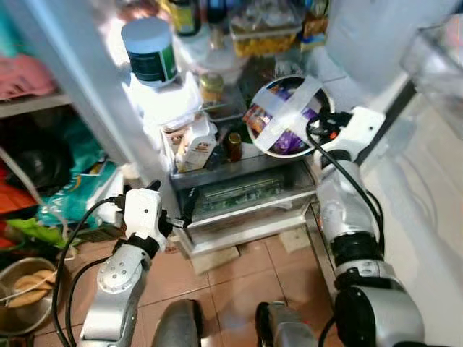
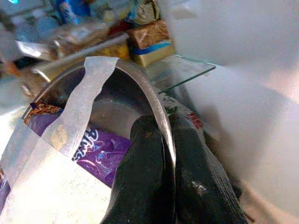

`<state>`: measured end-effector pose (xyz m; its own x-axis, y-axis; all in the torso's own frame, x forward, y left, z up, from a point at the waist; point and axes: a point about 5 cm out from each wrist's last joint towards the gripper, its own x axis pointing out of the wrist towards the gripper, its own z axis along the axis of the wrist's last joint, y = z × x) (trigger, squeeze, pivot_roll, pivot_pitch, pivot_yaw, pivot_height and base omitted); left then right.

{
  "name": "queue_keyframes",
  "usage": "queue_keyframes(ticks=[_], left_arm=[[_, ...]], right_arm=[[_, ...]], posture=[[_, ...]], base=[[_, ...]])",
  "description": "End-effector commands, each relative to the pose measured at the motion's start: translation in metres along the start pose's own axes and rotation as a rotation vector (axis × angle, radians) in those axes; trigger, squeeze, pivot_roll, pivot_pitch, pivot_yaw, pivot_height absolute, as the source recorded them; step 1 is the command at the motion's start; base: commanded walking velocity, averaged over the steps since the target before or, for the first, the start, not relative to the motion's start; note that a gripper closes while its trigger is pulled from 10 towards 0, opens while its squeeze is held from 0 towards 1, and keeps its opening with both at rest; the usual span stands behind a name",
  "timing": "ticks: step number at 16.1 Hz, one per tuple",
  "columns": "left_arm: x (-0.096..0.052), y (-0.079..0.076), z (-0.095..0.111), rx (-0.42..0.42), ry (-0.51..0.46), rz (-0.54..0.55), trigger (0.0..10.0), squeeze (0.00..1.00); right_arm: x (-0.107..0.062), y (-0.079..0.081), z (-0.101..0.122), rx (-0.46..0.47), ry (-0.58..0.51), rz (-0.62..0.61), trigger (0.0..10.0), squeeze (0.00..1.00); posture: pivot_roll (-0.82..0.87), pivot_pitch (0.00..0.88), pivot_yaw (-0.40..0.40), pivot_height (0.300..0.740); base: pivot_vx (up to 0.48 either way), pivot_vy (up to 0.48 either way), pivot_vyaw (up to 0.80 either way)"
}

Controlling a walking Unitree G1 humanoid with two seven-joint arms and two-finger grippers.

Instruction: Restocking fridge

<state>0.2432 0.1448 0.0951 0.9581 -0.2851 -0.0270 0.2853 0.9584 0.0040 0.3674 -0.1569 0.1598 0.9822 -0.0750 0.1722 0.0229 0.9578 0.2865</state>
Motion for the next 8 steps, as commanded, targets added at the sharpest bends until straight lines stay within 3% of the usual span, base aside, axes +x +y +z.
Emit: queue_keyframes(ticks=[1, 5, 8], left_arm=[[-0.002, 0.002, -0.002, 0.028, 0.025, 0.035, 10.0, 0.0], [-0.014, 0.005, -0.005, 0.039, 0.053, 0.076, 10.0, 0.0], [-0.025, 0.003, -0.005, 0.031, 0.067, 0.095, 10.0, 0.0]], right_arm=[[0.01, 0.01, 0.01, 0.06, -0.025, 0.014, 10.0, 0.0], [0.026, 0.033, 0.019, 0.14, -0.01, 0.016, 10.0, 0.0], [0.034, 0.046, 0.023, 0.13, 0.001, 0.028, 10.0, 0.0]], posture=[[0.13, 0.161, 0.045, 0.74], [0.18, 0.194, 0.035, 0.74], [0.2, 0.227, 0.017, 0.74]], base=[[0.0, 0.0, 0.0], [0.0, 0.0, 0.0], [0.0, 0.0, 0.0]])
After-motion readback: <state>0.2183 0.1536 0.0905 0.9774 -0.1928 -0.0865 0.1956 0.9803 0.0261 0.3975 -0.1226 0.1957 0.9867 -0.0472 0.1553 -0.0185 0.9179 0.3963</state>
